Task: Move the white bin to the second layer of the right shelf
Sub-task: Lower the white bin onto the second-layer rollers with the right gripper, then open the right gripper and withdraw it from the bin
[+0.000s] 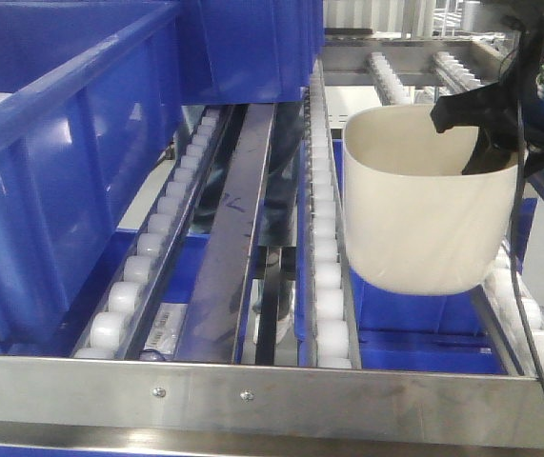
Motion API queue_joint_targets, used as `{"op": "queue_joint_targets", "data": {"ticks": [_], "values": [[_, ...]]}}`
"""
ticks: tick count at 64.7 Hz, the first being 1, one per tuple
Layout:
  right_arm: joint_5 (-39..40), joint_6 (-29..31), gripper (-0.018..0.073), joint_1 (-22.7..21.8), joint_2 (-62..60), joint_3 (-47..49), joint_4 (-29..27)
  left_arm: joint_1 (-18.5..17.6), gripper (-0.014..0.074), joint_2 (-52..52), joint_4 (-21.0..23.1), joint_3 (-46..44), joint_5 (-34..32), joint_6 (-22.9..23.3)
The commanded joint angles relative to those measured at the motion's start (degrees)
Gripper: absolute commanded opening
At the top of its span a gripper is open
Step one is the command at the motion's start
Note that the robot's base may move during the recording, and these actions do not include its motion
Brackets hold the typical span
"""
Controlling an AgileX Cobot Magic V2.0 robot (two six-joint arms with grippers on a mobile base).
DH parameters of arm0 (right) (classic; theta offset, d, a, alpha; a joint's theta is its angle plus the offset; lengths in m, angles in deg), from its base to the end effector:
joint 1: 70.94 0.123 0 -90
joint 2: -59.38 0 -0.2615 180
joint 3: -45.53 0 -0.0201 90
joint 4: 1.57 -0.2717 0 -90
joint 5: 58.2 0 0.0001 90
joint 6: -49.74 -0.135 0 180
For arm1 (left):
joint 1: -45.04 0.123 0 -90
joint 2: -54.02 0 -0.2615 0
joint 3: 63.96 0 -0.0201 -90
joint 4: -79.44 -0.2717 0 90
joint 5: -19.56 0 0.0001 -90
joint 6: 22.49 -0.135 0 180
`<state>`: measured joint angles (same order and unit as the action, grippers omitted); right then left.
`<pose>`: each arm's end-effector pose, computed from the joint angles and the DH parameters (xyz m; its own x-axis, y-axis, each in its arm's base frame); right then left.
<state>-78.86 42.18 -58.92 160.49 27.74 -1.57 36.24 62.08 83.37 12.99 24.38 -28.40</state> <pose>0.3770 0.0803 0.1631 -0.7653 -0.0284 -0.6430 -0.1085 0.9904 0.0853 0.1432 -0.0230 0.2036 0.0086 0.0339 -0.9994 0.1585 0.9868 0.0348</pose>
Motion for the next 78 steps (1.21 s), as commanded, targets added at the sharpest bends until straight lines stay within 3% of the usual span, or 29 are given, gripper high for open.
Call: {"op": "queue_joint_targets", "data": {"ticks": [1,19,25,33,38,78], "values": [[4.2,0.2,0.0057,-0.2,-2.4,2.2,0.0,-0.3,0.0085,-0.8,0.3,2.1,-4.8,0.2],[4.1,0.2,0.0070,-0.2,-2.4,2.2,0.0,-0.3,0.0085,-0.8,0.3,2.1,-4.8,0.2],[4.1,0.2,0.0187,-0.2,-2.4,2.2,0.0,-0.3,0.0085,-0.8,0.3,2.1,-4.8,0.2],[4.5,0.2,0.0408,-0.2,-2.4,2.2,0.0,-0.3,0.0085,-0.8,0.3,2.1,-4.8,0.2],[4.8,0.2,0.0480,-0.2,-2.4,2.2,0.0,-0.3,0.0085,-0.8,0.3,2.1,-4.8,0.2],[5.6,0.2,0.0478,-0.2,-11.6,2.2,0.0,-0.3,0.0085,-0.8,0.3,2.1,-4.8,0.2]]}}
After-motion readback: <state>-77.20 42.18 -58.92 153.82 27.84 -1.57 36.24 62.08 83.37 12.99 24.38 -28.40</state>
